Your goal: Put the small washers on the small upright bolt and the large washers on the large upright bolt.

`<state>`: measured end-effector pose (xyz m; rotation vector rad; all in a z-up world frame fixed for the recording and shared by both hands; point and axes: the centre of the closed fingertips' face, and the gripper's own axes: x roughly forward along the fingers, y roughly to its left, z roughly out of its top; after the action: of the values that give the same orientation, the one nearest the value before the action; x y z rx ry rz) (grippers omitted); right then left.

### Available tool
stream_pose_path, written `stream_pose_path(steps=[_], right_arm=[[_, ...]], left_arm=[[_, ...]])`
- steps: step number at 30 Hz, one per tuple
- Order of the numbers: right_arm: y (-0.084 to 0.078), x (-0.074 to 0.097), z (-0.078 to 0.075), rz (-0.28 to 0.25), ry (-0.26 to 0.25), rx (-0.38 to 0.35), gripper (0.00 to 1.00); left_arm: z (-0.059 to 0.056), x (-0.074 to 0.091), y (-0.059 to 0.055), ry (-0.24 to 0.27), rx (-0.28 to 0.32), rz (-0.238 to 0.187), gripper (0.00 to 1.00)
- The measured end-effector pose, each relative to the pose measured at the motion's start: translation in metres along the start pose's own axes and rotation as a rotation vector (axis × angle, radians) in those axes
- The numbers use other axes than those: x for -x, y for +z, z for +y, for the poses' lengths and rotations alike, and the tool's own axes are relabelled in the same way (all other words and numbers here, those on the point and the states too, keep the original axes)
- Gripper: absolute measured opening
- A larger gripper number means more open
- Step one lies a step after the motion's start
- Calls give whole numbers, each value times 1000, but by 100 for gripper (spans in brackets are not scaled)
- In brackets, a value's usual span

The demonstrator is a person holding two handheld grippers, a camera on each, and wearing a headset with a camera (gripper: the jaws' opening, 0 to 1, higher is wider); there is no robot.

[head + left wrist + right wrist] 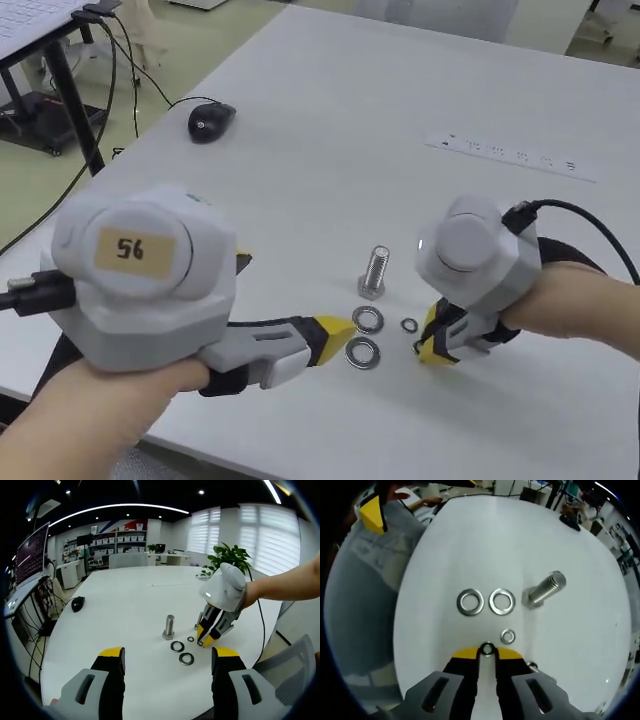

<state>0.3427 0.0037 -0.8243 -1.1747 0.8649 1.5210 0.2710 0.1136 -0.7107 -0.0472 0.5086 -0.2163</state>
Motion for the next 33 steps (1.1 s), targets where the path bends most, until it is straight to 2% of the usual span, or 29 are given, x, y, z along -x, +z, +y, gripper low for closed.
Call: stream_pose_path(steps=[3,10,16,22,26,29,33], right_arm=[[-1,0,0,-8,-2,-1,12],[-3,13,3,-31,6,-22,12],[-13,36,2,-44,-12,-29,12],[-28,68,-16,-51,-69,-52,12],[-36,81,-26,-41,-97,-59,12],[-34,88,-35,-40,-113,-58,12],[-22,91,-41,-51,-118,-44,12]], left_arm=[[0,1,-1,1,-3,5,70],[-1,-1,-4,-2,-4,15,70],[-3,-3,-4,-4,-7,17,70],[-6,-6,-4,-11,-7,19,70],[-7,-7,-2,-15,-8,13,70],[-8,-9,0,-23,-4,4,70],[-8,-10,3,-25,-13,1,70]])
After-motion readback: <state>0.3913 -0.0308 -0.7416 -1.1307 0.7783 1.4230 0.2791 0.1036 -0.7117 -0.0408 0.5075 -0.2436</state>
